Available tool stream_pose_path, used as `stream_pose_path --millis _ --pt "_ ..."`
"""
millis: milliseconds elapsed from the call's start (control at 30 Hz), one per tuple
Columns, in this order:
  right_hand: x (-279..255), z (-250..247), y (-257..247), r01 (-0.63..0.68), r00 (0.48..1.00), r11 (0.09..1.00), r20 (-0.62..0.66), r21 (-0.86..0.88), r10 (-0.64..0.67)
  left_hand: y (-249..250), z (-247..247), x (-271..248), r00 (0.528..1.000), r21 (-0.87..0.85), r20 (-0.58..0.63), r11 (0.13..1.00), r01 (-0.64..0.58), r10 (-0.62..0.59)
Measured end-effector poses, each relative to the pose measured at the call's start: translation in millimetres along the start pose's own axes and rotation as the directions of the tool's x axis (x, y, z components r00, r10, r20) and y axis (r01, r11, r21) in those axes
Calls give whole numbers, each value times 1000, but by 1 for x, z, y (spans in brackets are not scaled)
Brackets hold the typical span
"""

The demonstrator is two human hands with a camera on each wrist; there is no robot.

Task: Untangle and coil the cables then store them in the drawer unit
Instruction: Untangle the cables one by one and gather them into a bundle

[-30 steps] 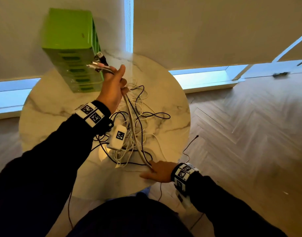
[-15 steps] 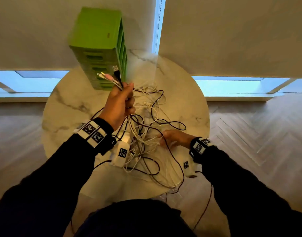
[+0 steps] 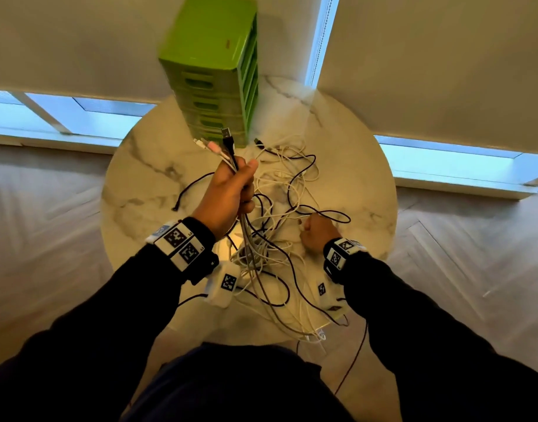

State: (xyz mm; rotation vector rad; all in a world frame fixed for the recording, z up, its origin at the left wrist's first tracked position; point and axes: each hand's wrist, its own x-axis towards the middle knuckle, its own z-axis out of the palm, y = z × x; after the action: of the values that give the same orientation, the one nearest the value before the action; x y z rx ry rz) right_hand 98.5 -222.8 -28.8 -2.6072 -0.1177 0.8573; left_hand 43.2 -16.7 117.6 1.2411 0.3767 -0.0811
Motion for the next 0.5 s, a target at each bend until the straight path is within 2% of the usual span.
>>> stream_pose_path --millis 133,333,500 --pt "-8 -3 19 34 999 993 -9 -114 -36 -9 5 -6 1000 20 25 1000 8 -9" --pt "-7 3 22 64 992 996 -113 55 -58 -21 10 -18 997 57 70 998 36 -40" --pt "0 20 7 144 984 989 -113 21 -141 -27 4 -24 993 103 109 994 44 -55"
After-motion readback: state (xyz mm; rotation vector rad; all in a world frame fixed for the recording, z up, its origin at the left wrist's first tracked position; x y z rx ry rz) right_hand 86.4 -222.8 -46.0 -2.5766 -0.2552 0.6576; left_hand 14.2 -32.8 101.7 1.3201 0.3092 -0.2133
